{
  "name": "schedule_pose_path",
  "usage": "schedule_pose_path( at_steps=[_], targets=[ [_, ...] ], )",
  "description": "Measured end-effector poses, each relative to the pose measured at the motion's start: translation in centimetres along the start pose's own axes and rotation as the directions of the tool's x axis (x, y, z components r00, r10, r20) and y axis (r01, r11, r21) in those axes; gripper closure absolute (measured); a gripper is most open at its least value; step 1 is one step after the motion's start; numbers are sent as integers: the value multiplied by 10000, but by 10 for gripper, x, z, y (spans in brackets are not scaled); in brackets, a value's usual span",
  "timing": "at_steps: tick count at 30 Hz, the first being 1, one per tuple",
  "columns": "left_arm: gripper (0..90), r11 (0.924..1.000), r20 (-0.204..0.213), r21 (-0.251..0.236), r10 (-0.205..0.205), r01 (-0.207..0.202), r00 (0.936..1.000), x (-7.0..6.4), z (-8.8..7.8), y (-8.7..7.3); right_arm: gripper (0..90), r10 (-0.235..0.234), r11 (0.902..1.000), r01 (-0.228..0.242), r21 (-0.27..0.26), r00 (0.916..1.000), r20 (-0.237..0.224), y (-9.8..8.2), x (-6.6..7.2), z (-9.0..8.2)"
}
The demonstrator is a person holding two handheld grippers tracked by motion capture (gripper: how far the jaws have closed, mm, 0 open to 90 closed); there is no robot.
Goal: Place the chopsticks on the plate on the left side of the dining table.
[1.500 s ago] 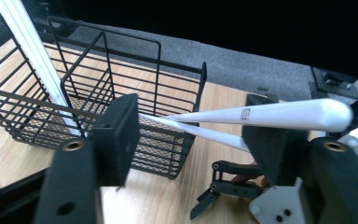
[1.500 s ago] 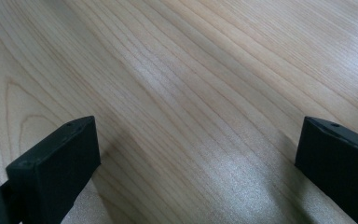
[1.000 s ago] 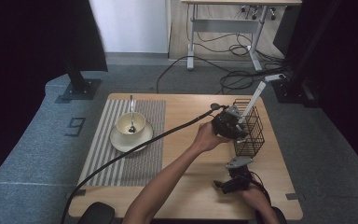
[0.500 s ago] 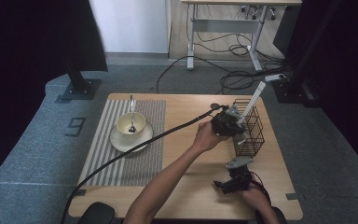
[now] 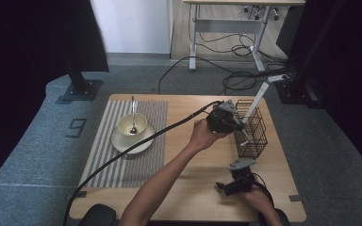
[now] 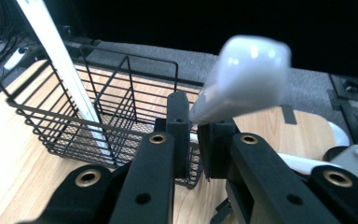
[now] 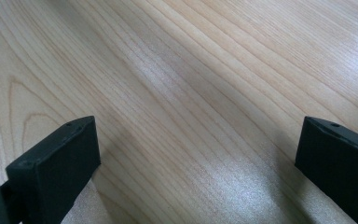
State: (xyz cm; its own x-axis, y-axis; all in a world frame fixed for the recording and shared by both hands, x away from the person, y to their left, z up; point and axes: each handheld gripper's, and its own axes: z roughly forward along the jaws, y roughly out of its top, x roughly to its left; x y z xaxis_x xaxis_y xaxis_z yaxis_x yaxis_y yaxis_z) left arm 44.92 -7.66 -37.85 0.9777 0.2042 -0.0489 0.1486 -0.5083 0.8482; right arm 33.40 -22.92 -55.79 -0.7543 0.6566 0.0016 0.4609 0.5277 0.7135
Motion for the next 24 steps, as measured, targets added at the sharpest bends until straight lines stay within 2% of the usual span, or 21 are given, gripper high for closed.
schedule_pose_path(
  at_steps=[12, 20, 24],
  targets=[
    [831, 9982, 108, -565, -169, 174, 9998, -1, -45, 5, 0, -55, 10000, 55, -4, 10000, 6, 0, 0, 0],
    [832, 9989, -129, -396, 240, -245, 9996, -12, -71, 9, 0, -60, 10000, 60, -5, 10000, 10, 0, 0, 0],
    [833, 9976, -137, -685, 13, -22, 9999, -11, -87, 5, 0, -62, 10000, 62, -7, 10000, 12, 0, 0, 0]
  ],
)
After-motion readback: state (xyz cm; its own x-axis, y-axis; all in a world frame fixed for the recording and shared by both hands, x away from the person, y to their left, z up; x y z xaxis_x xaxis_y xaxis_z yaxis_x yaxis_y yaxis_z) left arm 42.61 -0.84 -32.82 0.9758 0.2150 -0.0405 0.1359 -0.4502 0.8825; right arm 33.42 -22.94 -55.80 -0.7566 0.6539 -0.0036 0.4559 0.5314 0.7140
